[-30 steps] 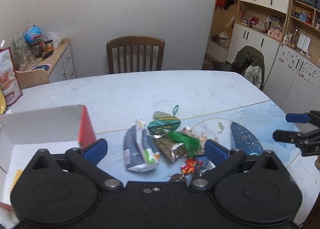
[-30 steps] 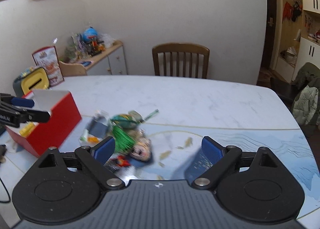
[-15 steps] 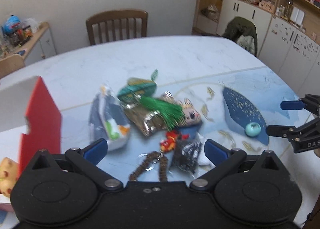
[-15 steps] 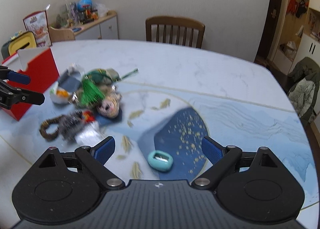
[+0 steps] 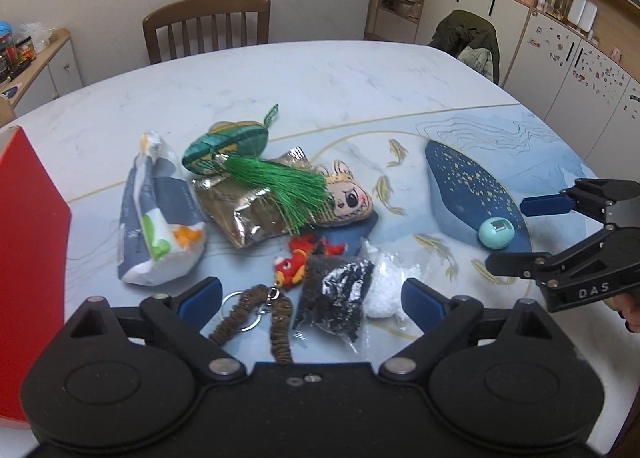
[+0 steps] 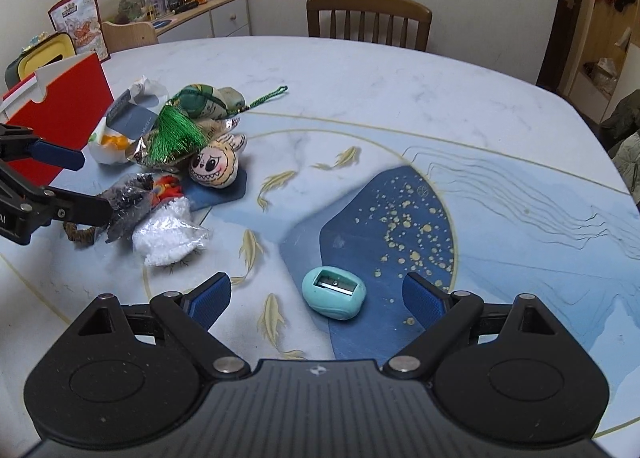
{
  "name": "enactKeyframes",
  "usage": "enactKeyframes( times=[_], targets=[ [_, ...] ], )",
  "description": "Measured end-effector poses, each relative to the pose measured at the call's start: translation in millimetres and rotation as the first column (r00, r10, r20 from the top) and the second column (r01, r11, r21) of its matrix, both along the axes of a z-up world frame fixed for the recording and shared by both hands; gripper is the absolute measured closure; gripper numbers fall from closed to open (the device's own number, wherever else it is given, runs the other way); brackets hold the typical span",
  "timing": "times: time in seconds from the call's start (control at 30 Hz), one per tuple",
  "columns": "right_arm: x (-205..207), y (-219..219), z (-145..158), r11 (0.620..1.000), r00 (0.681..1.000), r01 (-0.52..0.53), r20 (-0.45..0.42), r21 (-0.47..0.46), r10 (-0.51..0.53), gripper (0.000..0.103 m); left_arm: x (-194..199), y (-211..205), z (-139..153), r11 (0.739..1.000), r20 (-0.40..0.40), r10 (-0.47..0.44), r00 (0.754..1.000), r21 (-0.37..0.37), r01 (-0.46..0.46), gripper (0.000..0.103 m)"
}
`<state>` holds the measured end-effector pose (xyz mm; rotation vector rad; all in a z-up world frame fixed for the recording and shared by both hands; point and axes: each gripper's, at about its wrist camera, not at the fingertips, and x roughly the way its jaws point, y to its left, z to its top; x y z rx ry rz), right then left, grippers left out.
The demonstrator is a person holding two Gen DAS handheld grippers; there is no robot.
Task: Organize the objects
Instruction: 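Grasp the black bead bag with the left gripper while the right grasps the teal sharpener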
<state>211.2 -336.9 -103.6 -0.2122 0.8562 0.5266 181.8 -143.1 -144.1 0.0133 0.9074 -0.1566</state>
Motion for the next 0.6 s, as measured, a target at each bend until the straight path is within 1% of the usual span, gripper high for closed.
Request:
enactKeyframes(
  times=[0.07,0.13,0.17,0.23,0.33,0.4,0.47,0.5,0.53,0.6],
  targets=[
    [2,0,-3,1.000,1.000,0.002,-0.009,0.002,-0.002,0.013,2,-2,-3,1.000,-0.012,-0.002,1.000,0.003,0.002,0.012],
    [4,0,-5,1.000,1.000,0.004,-0.016,0.005,-0.004,0.015,3,-2,-5,1.000,-0.022,-0.001,1.000,-0.001,0.001,0.018],
    [5,0,-6,1.000,1.000,0.004,-0.021,0.006,-0.004,0.017,4,-2,-6,1.000,-0.027,0.001,1.000,-0.004,-0.001,0.020],
    [6,0,-8,1.000,1.000,0.006,-0.028,0.005,-0.006,0.020,5,-2,-7,1.000,-0.036,0.002,0.999,-0.011,-0.003,0.027],
    [8,1,-10,1.000,0.999,0.007,-0.034,0.000,-0.007,0.026,6,-3,-8,1.000,-0.043,0.001,0.999,-0.025,-0.002,0.032],
    [8,1,-11,1.000,0.999,0.008,-0.037,-0.001,-0.008,0.030,6,-3,-9,0.999,-0.043,0.004,0.999,-0.034,-0.005,0.033],
    [9,1,-12,1.000,0.999,0.010,-0.039,-0.001,-0.010,0.033,7,-2,-9,0.998,-0.043,0.004,0.999,-0.057,-0.007,0.039],
    [9,1,-12,1.000,0.999,0.010,-0.042,-0.001,-0.010,0.036,7,-2,-9,0.998,-0.047,0.002,0.999,-0.066,-0.005,0.044],
    [9,1,-13,1.000,0.999,0.011,-0.044,-0.003,-0.011,0.037,8,-2,-9,0.997,-0.051,0.000,0.999,-0.071,-0.004,0.047],
    [10,2,-14,1.000,0.999,0.015,-0.045,-0.009,-0.015,0.040,8,-3,-9,0.997,-0.052,-0.006,0.999,-0.072,0.002,0.051]
  ],
)
